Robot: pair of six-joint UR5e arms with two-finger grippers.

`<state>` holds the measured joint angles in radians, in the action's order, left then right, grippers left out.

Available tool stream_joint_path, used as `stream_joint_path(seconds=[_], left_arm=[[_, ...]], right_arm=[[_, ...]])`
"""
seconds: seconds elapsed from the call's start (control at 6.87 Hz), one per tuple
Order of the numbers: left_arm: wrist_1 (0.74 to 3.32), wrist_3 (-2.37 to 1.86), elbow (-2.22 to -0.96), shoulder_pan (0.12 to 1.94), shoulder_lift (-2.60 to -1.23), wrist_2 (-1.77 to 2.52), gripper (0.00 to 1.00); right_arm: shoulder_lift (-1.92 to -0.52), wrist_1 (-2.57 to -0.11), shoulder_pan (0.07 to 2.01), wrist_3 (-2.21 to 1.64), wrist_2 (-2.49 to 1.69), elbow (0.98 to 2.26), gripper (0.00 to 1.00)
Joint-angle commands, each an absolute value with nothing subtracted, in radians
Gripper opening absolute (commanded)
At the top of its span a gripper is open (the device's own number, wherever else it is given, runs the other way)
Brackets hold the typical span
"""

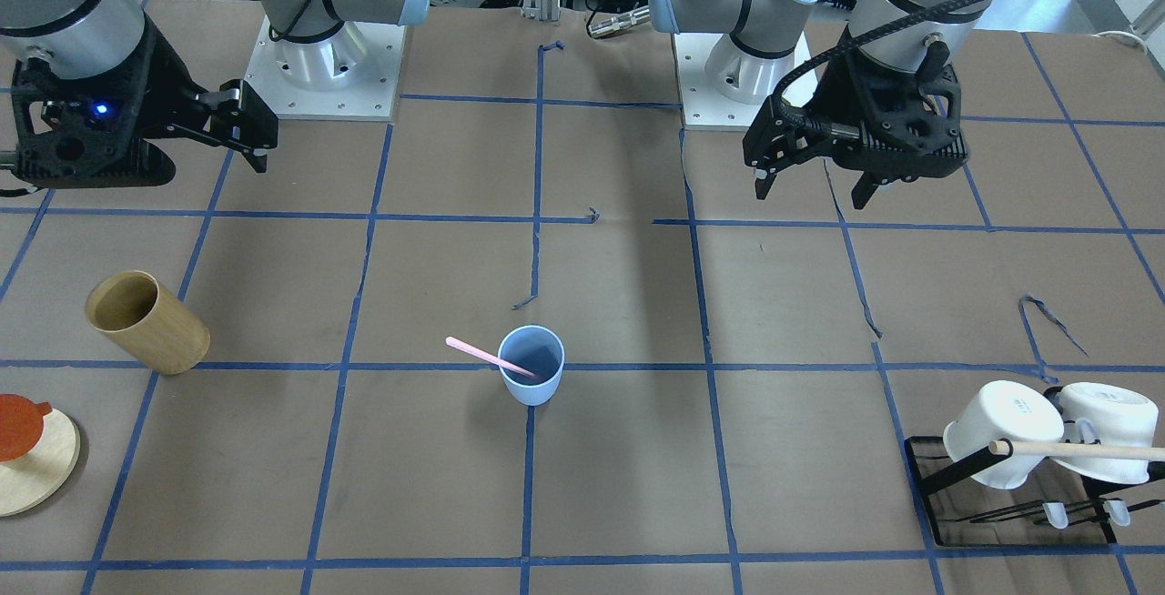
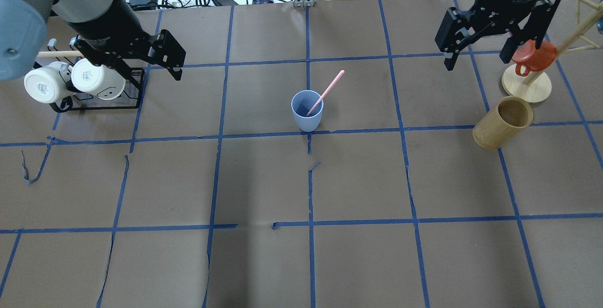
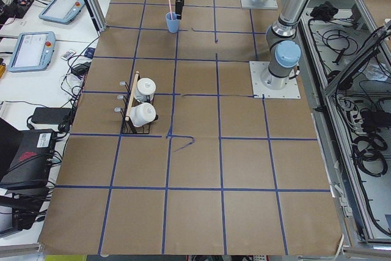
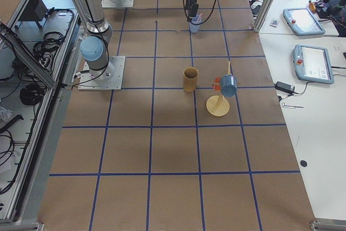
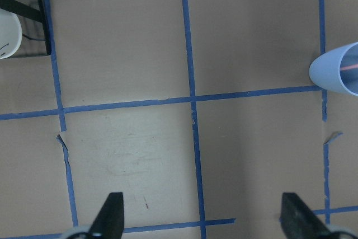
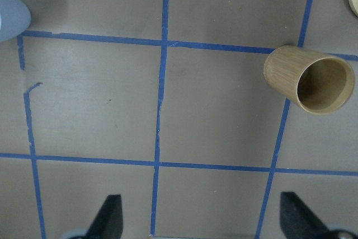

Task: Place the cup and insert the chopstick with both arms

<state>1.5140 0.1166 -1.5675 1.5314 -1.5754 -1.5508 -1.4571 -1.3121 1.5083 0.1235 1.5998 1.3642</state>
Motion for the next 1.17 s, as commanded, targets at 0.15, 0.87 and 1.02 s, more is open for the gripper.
stream_joint_path(seconds=[0.15, 0.87, 1.02], left_arm=[[1.514, 0.117, -1.568, 1.531, -1.575, -1.551, 0.99], [1.514, 0.117, -1.568, 1.531, -1.575, -1.549, 0.99], [1.514, 0.117, -1.566, 1.532, -1.575, -1.549, 0.99]], right_arm=[[-1.459, -1.356, 1.511, 0.026, 1.572, 1.423, 1.0], [-1.459, -1.365, 1.548, 0.012, 1.58, 1.434, 1.0], [-1.457, -1.365, 1.548, 0.011, 1.582, 1.434, 1.0]])
